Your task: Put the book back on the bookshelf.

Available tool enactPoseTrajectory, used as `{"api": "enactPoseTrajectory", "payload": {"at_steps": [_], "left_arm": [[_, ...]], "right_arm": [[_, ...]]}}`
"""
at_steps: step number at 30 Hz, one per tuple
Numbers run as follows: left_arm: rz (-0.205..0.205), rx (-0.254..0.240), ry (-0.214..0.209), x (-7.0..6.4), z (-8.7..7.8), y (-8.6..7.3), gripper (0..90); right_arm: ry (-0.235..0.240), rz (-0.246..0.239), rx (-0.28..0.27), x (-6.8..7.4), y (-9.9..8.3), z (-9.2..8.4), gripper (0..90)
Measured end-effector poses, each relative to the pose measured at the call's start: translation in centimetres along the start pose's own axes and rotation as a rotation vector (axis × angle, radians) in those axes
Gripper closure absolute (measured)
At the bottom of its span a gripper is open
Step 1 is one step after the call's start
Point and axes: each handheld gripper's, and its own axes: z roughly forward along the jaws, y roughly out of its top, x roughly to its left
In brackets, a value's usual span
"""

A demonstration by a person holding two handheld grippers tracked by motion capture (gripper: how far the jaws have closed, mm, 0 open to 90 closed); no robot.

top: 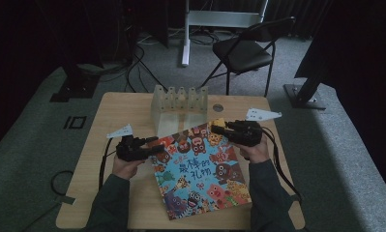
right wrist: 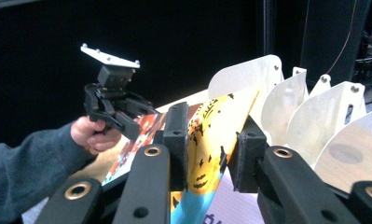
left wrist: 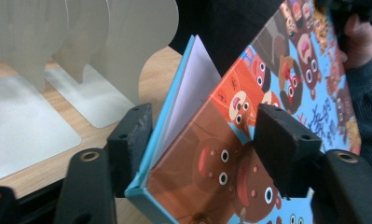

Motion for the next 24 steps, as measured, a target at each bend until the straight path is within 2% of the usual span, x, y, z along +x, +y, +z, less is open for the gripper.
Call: {"api": "enactPoseTrajectory", "payload": {"at_steps": [3, 5, 6, 12, 15, 20, 22, 24], "left_arm": [[0.017, -0.026, 0.004, -0.4, -0.6, 0.4, 46.2], [0.017, -0.026, 0.004, -0.4, -0.6, 0.4, 47.5], [0.045, -0.028, 0.019, -0.9, -1.0, 1.0, 48.9], [0.076, -0.067, 0.032, -1.6, -1.9, 1.8, 55.5], [0.094, -0.076, 0.041, -1.8, -2.1, 2.2, 57.3], [0.115, -0.106, 0.039, -2.2, -2.6, 2.9, 62.1], [0.13, -0.11, 0.043, -2.4, -2.7, 3.1, 63.7], [0.168, -0.118, 0.059, -3.0, -3.1, 3.6, 65.2]], "right_arm": [[-0.034, -0.005, 0.016, -0.1, 0.0, -0.1, 67.1], [-0.032, 0.002, 0.01, -0.2, -0.1, -0.1, 67.0], [-0.037, 0.002, 0.003, -0.2, -0.2, -0.2, 65.7], [-0.086, -0.024, 0.022, 0.0, -0.1, 0.0, 59.6], [-0.122, -0.052, 0.028, 0.2, -0.1, 0.1, 56.4], [-0.141, -0.054, 0.04, -0.1, -0.3, 0.3, 52.1], [-0.153, -0.051, 0.047, -0.2, -0.5, 0.5, 50.6], [-0.157, -0.052, 0.046, -0.2, -0.7, 0.5, 48.9]]}}
